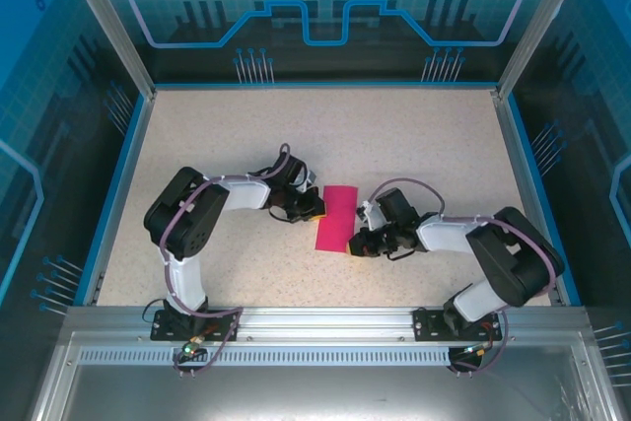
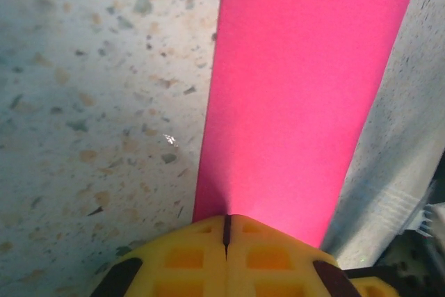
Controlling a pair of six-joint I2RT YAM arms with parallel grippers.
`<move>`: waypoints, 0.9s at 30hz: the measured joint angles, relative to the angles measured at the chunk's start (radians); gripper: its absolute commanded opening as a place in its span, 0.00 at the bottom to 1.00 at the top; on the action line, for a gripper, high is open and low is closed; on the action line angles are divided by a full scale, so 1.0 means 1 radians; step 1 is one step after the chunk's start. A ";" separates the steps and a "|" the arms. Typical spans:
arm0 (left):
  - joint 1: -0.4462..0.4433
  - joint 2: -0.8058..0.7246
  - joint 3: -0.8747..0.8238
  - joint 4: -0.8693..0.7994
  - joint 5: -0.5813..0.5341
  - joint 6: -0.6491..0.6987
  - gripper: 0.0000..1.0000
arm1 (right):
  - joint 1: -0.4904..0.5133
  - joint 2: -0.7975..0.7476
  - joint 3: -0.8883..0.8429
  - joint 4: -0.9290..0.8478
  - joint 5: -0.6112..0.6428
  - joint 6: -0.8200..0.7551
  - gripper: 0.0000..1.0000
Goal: Fold a paper plane with a square sheet of paper (pick it up from the middle)
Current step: Fold the square sheet of paper in half at the center of the table, then rotate the paper at the center of the table.
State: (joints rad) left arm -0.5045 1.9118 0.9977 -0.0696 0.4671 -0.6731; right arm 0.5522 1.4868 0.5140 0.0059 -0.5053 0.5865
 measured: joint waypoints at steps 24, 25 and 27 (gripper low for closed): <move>-0.007 -0.227 0.030 -0.161 -0.108 0.097 0.06 | -0.018 0.343 0.489 -0.190 0.400 0.115 0.00; -0.011 -0.234 0.013 -0.153 -0.108 0.076 0.07 | -0.017 0.338 0.487 -0.199 0.419 0.131 0.00; -0.029 -0.241 -0.023 -0.132 -0.108 0.034 0.06 | -0.017 0.312 0.464 -0.212 0.459 0.172 0.00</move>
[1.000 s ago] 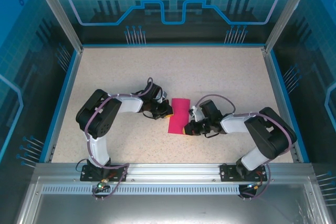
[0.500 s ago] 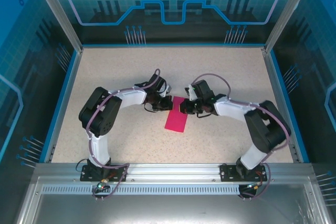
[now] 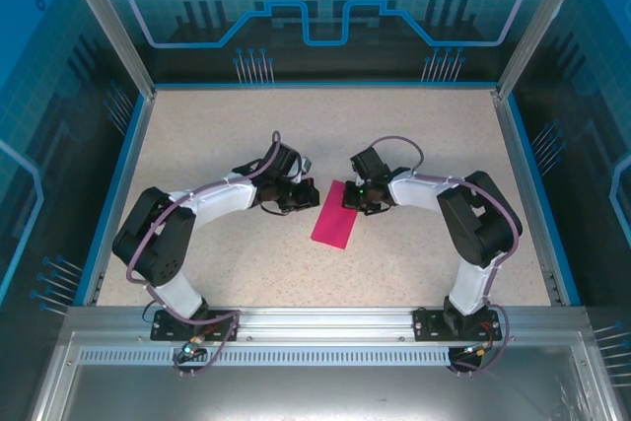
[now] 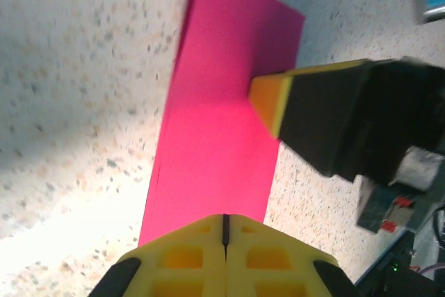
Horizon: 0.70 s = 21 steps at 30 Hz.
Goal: Fold a paper plane with a square sheet of paper (pick it up from the middle)
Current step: Rotate the paper at the center of the table.
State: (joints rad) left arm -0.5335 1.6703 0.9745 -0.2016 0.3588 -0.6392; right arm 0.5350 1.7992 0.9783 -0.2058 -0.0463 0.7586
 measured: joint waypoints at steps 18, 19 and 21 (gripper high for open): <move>-0.278 0.051 -0.090 0.253 -0.031 -0.317 0.00 | -0.089 -0.340 -0.396 0.193 -0.237 0.003 0.00; -0.283 0.066 -0.087 0.256 -0.032 -0.325 0.00 | -0.092 -0.340 -0.407 0.197 -0.254 -0.001 0.00; -0.289 0.101 -0.078 0.262 -0.034 -0.337 0.00 | -0.096 -0.337 -0.422 0.208 -0.283 -0.009 0.00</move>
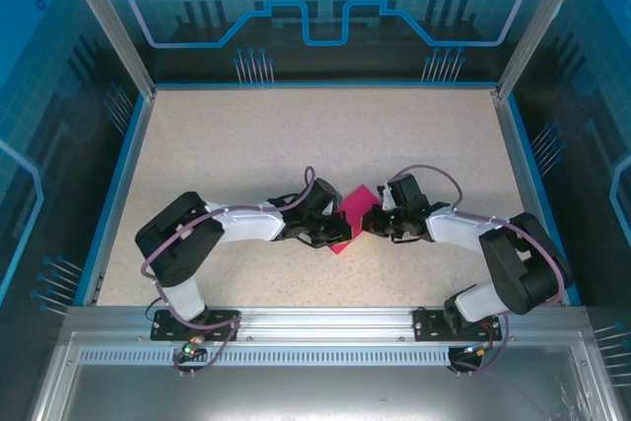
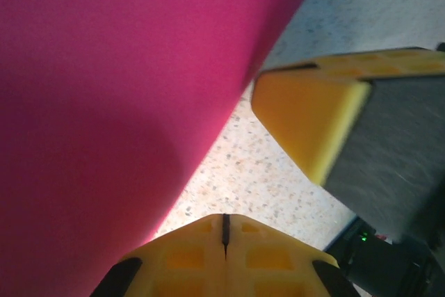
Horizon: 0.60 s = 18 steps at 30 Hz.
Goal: Fold a paper plane with a square sheet of paper (pick it up from the middle)
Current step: Rotate the paper at the center of the table, then first fold in half a square sheet of paper at the center of the table.
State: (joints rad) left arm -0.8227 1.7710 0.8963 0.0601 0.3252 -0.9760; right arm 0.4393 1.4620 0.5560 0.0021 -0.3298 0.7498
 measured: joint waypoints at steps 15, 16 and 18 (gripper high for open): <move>-0.007 0.050 0.024 0.006 -0.052 -0.021 0.00 | -0.003 0.122 0.003 0.110 -0.094 -0.029 0.00; -0.007 0.052 0.027 0.006 -0.055 -0.021 0.00 | -0.003 0.124 0.004 0.112 -0.096 -0.029 0.00; -0.007 0.060 0.034 0.008 -0.061 -0.021 0.00 | -0.004 0.127 0.005 0.113 -0.099 -0.032 0.00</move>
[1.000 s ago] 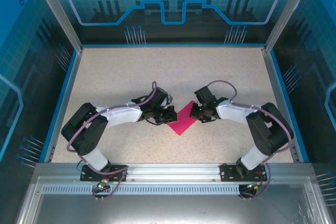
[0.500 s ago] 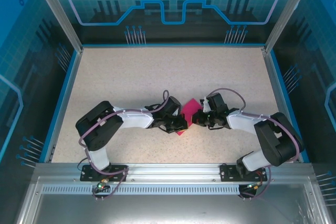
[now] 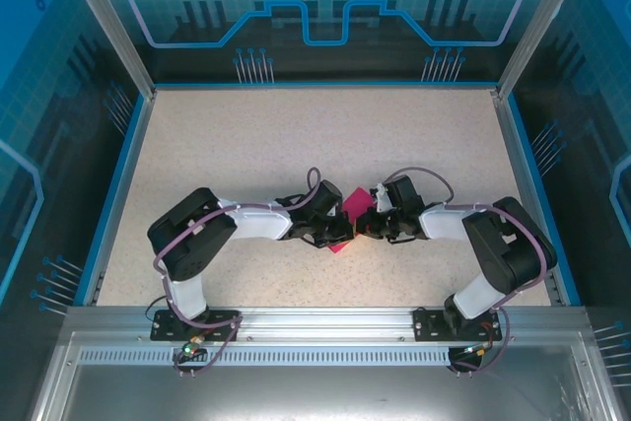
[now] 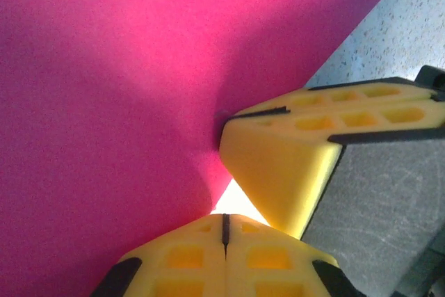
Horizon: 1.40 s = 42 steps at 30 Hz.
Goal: Fold a paper plane with a square sheet of paper (pick it up from the middle)
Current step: First fold in half a square sheet of paper at the center of the table.
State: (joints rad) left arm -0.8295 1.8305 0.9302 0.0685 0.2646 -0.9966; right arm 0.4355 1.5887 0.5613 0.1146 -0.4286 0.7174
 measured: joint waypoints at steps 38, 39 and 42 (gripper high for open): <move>-0.001 0.011 -0.031 0.024 -0.055 -0.022 0.00 | -0.254 0.061 0.063 -0.024 -0.037 -0.085 0.00; -0.001 0.007 -0.035 0.023 -0.058 -0.018 0.00 | -0.261 0.061 0.063 -0.024 -0.035 -0.081 0.00; 0.004 -0.003 -0.045 0.019 -0.060 0.009 0.00 | -0.267 0.061 0.063 -0.024 -0.032 -0.068 0.00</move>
State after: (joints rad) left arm -0.8253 1.8271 0.8852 0.0872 0.2050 -0.9878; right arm 0.1680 1.6497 0.6239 0.0902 -0.4603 0.6491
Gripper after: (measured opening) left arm 0.055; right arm 0.044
